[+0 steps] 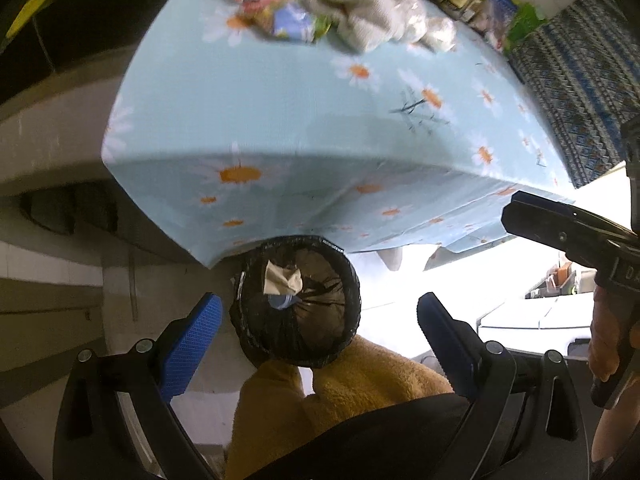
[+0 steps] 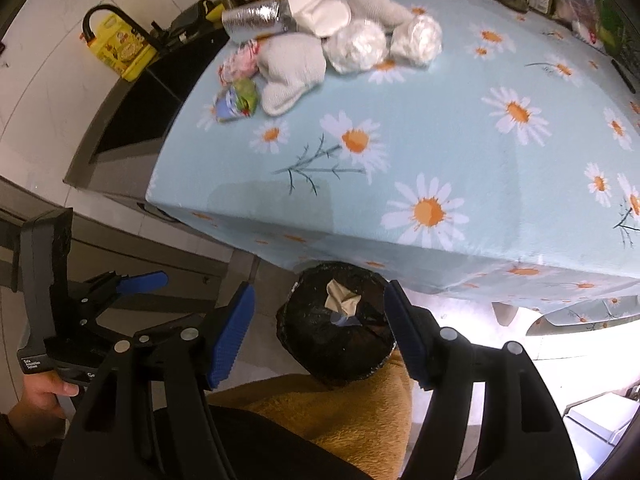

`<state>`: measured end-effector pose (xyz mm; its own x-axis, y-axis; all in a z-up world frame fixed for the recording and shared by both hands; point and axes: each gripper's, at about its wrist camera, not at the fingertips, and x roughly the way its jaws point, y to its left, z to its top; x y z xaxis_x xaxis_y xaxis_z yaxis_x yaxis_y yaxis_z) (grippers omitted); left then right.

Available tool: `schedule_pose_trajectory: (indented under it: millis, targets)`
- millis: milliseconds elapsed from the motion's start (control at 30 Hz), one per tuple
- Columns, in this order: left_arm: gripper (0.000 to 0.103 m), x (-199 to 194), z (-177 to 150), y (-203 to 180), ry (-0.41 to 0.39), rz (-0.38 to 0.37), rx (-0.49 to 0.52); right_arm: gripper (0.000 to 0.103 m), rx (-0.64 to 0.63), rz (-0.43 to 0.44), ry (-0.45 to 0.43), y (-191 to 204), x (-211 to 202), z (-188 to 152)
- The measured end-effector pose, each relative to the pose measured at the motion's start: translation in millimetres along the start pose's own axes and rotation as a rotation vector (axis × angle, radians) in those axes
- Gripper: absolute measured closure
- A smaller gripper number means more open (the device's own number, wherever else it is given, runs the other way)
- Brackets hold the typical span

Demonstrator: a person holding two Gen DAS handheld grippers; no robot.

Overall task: Collect trash
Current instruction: 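Move both open tools back up to the trash on the cloth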

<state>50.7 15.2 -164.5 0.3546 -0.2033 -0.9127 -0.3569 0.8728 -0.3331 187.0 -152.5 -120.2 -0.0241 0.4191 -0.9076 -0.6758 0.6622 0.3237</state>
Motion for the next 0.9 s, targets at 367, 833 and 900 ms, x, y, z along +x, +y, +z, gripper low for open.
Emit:
schedule_pose_trajectory:
  millis: [367,833,900]
  targets:
    - [0.008,-36,12,1,-0.107,-0.043,0.041,0.036,0.035,-0.058,-0.078,10,-25,-7]
    - [0.008,-60,53,-11,-0.231,-0.018,0.02,0.034,-0.035,-0.062,-0.144,-5,-46,29]
    - [0.008,-58,59,-11,-0.236,0.001,0.004,0.034,-0.043,-0.047,-0.143,-13,-43,40]
